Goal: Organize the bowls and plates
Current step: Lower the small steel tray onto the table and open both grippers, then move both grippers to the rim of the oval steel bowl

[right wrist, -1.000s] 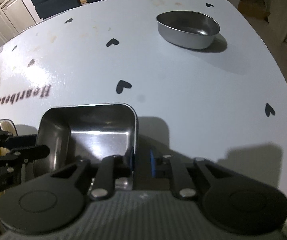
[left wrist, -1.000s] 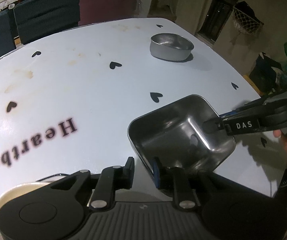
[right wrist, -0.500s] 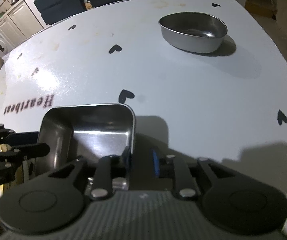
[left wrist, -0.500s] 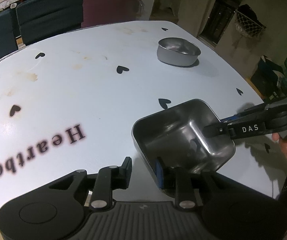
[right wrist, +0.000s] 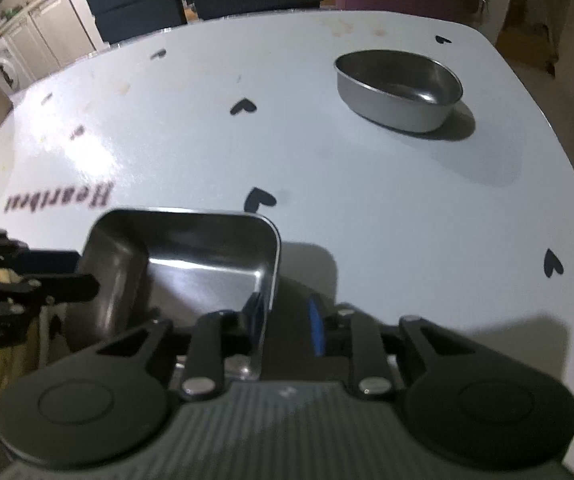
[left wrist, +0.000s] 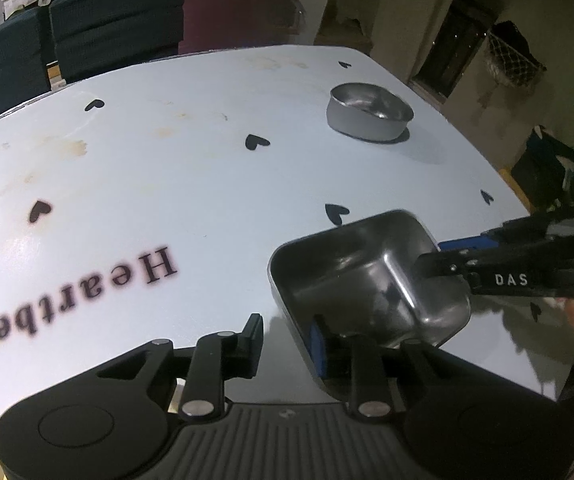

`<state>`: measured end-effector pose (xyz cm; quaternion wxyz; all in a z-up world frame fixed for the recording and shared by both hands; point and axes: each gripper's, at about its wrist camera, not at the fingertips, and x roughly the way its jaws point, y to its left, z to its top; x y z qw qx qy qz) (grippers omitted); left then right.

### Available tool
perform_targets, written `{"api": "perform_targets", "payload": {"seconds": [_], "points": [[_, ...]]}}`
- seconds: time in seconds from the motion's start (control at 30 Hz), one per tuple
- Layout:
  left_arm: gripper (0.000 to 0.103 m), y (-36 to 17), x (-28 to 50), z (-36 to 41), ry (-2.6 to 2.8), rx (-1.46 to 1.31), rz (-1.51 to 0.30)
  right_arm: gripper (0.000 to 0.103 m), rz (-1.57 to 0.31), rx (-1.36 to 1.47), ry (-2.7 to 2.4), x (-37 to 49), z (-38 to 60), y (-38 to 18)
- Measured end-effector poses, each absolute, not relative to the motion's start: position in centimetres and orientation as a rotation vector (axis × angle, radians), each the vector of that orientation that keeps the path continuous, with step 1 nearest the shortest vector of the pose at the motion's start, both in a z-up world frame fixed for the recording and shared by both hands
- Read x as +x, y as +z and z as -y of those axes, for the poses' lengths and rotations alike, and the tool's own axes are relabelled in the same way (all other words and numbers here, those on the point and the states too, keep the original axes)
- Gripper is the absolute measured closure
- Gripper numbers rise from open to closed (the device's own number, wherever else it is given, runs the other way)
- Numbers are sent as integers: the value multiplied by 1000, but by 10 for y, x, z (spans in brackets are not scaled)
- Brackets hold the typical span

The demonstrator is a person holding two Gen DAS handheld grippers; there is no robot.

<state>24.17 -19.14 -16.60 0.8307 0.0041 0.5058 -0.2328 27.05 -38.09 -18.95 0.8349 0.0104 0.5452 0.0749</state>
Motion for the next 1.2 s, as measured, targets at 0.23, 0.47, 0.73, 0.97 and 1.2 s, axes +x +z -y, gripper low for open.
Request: {"api": "perform_targets", "payload": {"seconds": [0.23,0.47,0.73,0.97,1.2], "points": [[58,-150,239,184,-497,-43,-1047,70,-1084,51,196,254,389,-167],[16,-139,239,183,-461,-109,-961,40,-937,98,164,248,402,-137],[0,-125,251,192,-425,-158,-877,1,-787,95,66,254,418,-122],[0,-123,275,222,-423,-156,-878,0,-745,120,17,267,436,-127],[0,-121,299,250,-407,-204,-839,0,-669,178,-65,287,467,-134]]}}
